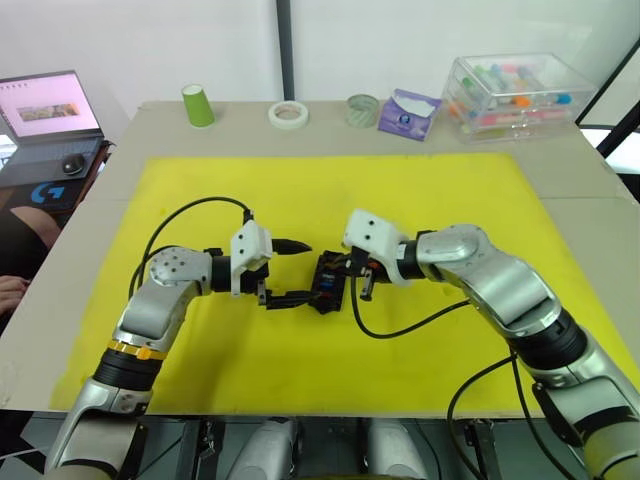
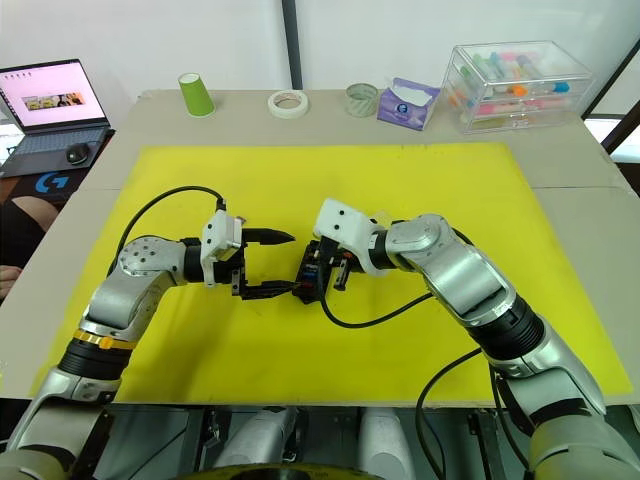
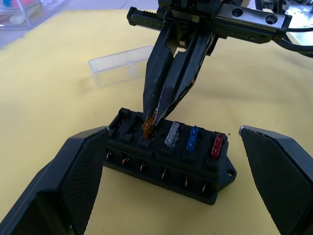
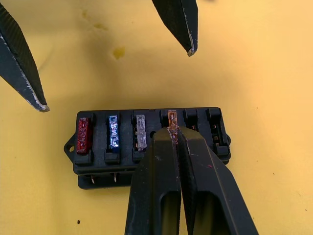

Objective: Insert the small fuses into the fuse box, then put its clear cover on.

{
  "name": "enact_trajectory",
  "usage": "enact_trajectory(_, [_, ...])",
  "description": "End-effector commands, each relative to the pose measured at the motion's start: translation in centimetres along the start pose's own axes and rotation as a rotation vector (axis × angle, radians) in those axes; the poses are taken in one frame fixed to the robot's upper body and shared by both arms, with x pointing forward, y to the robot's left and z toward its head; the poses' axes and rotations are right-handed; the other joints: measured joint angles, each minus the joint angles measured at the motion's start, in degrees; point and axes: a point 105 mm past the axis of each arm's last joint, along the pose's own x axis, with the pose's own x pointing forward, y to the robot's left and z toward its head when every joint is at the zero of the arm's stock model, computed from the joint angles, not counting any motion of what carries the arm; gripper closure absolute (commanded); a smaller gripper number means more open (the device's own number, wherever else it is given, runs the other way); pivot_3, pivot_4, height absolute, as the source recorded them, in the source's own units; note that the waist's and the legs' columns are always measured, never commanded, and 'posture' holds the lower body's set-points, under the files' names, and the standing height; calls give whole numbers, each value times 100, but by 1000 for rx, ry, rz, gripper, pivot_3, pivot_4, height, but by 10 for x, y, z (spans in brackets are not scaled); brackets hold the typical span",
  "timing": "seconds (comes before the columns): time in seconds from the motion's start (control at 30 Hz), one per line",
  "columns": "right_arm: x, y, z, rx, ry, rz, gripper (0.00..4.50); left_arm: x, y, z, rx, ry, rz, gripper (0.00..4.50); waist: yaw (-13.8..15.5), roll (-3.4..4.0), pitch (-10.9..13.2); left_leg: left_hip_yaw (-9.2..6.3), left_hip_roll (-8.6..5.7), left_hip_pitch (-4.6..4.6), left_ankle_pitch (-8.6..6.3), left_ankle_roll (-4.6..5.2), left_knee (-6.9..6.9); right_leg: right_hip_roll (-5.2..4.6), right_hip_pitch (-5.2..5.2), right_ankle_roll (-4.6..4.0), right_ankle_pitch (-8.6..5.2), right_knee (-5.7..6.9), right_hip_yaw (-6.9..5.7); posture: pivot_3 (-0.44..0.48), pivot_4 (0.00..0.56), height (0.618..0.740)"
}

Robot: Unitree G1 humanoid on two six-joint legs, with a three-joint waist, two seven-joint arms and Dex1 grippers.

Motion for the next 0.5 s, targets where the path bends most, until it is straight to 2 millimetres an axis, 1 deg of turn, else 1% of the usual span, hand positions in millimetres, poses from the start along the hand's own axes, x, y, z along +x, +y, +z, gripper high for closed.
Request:
enact_trajectory(0.03, [1,2,0,-16,5,11,4500,0,0,8,32,-11,1,31,0,0,0,0,0,0,0,0,0,0,0,0,0,0,0,0,150,740])
enact_trajectory(0.5, [3,6,0,-27,8,39,4500,2,-2,7,29,-6,-12,31,-1,0,0,0,0,0,0,0,0,0,0,0,0,0,0,0,150,740])
